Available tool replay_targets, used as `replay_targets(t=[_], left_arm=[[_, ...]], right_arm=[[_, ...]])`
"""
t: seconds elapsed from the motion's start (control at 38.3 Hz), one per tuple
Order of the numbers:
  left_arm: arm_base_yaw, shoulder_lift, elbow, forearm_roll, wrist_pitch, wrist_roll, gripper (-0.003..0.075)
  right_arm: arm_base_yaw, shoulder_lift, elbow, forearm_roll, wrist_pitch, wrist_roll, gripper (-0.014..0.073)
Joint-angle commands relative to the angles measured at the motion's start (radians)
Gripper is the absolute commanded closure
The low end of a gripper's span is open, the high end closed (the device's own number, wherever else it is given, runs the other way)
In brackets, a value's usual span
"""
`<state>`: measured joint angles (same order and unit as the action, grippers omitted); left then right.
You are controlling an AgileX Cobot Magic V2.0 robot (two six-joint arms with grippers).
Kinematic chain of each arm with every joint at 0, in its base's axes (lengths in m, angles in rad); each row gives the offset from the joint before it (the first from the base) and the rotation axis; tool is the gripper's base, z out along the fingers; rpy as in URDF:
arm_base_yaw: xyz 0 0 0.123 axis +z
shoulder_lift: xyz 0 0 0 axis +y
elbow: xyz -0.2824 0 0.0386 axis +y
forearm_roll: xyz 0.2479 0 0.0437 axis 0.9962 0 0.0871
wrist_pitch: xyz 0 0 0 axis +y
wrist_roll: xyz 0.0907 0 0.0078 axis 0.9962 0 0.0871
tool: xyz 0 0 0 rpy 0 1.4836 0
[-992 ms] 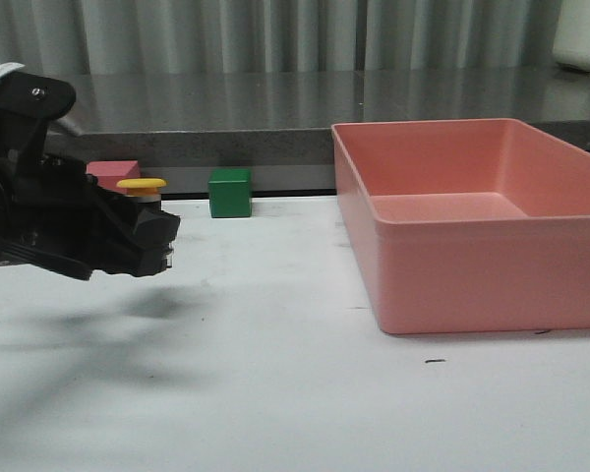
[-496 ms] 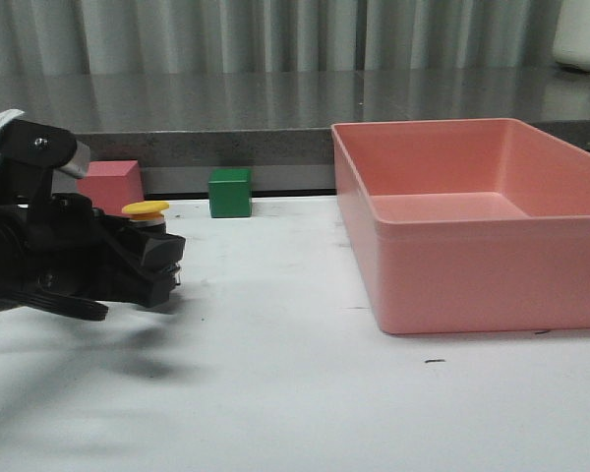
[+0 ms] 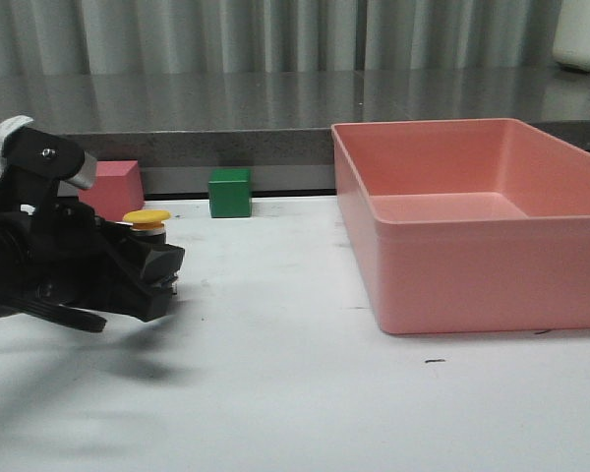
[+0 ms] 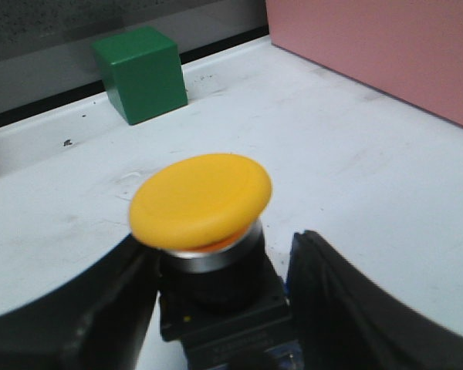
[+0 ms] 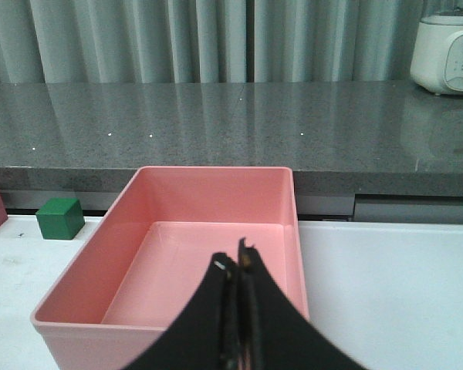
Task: Place and stand button with both arms
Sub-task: 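Rotate the held button upright and lower it onto the table, then open the left gripper and lift it away from the standing button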
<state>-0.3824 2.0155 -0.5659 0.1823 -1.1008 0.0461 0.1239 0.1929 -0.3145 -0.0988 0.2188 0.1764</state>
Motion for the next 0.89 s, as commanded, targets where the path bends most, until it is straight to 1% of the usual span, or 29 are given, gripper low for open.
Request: replay_targets(t=[0.0,0.13,0.26,0.37,0.44,0.57,0.6,0.7,0.73,0.86], left_arm=[[-0.004,-0.044,-0.011,-0.015,-0.071,0.000,0.0366],[-0.004,-0.044,-0.011,-0.015,-0.048,0.000,0.0322],[-0.004,-0.044,-0.009,-0.015,-0.031,0.000,0.0318],[-0.004,-0.044,-0.004,-0.015,-0.059,0.000,0.0298],[-0.004,-0.044,0.002,-0.015,-0.083,0.000,0.0238],[-0.004,-0.068,0.009,-0.019,-0.071,0.000,0.0148],[0.028,-0.077,0.012,-0.019,-0.056,0.000,0.0139],[0.028,-0.159,0.012,-0.019,0.058,-0.046,0.0137],[0.026,-0.186,0.012,-0.015,0.104,-0.064,0.0137],[-0.002,-0.354,0.012,-0.013,0.272,-0.105,0.0137]], right_arm=[[-0.006,0.007,-0.028,-0.017,-0.089,-0.008,0.0657],[-0.006,0.007,-0.028,-0.017,-0.089,-0.008,0.0657],[-0.006,0.007,-0.028,-0.017,-0.089,-0.008,0.0657],[-0.006,0.007,-0.028,-0.017,-0.089,-0.008,0.0657],[-0.006,0.007,-0.028,-0.017,-0.089,-0.008,0.0657],[-0.006,0.007,-0.028,-0.017,-0.089,-0.008,0.0657],[-0.006,0.007,-0.028,-0.017,-0.089,-0.008,0.0657],[-0.006,0.007,-0.028,-0.017,-0.089,-0.008,0.0657],[-0.006,0.007,-0.028,-0.017,-0.089,-0.008,0.0657],[-0.006,0.007,-0.028,-0.017,-0.089,-0.008,0.0657]])
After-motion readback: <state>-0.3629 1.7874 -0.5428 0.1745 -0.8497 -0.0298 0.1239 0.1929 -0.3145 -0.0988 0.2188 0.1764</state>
